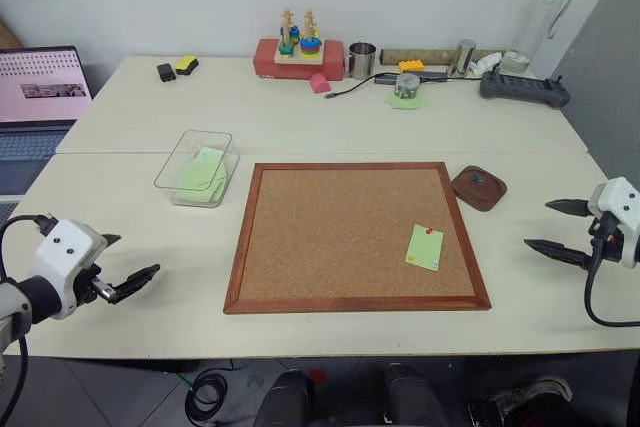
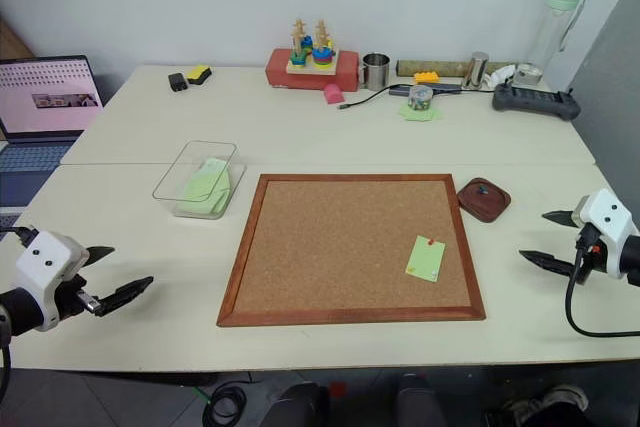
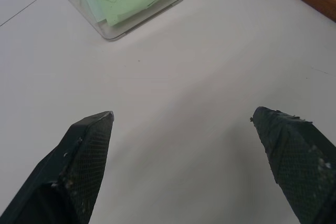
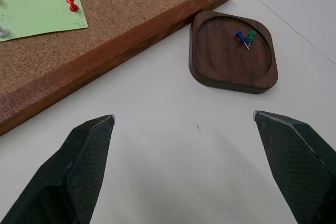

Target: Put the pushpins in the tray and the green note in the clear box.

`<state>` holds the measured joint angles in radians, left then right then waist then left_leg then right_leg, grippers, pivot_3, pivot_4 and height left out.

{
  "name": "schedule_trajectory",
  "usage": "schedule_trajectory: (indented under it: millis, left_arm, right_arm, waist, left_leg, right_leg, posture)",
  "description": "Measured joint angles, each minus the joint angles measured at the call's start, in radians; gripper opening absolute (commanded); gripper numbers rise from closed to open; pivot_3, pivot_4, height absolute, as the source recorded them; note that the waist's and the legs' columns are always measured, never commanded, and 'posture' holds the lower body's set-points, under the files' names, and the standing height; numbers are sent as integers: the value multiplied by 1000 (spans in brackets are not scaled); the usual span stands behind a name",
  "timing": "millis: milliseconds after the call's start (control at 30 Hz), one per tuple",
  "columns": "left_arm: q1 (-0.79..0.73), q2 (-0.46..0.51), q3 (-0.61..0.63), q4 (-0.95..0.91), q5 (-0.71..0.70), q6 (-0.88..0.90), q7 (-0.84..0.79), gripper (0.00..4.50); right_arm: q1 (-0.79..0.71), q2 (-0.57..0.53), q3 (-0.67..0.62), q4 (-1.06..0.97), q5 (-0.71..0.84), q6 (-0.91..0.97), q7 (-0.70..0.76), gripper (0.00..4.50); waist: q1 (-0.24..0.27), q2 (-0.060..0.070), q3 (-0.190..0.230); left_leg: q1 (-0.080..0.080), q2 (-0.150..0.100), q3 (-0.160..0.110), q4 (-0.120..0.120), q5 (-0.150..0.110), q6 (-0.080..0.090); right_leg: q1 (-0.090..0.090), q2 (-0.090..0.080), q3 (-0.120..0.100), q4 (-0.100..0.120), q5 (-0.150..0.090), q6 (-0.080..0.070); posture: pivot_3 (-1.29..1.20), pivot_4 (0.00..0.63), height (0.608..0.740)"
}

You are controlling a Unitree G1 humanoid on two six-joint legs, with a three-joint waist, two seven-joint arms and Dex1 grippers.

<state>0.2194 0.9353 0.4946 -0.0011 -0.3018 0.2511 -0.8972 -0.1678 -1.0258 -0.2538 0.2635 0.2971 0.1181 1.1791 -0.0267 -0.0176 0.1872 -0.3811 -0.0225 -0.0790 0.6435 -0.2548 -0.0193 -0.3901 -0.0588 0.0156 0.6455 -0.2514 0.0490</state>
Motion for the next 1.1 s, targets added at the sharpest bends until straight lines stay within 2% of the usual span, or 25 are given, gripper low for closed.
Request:
schedule_trajectory:
  millis: [800, 1100]
  left_arm:
    - [-59, 0, 0, 78, -14, -24, -77, 4500]
    - [-122, 1, 0, 77, -37, -17, -98, 4500]
  right_arm:
    - [4, 16, 0, -28, 2, 3, -4, 4461]
    - [34, 21, -3, -99, 23, 25, -15, 4461]
  waist:
    - [0, 0, 0]
    - [0, 0, 0]
  left_leg:
    - [0, 0, 0, 0, 0, 0]
    - [0, 0, 0, 0, 0, 0]
  right_leg:
    - [0, 0, 0, 0, 0, 0]
    - [0, 0, 0, 0, 0, 0]
  posture:
    - [0, 150, 740]
    - [0, 150, 740]
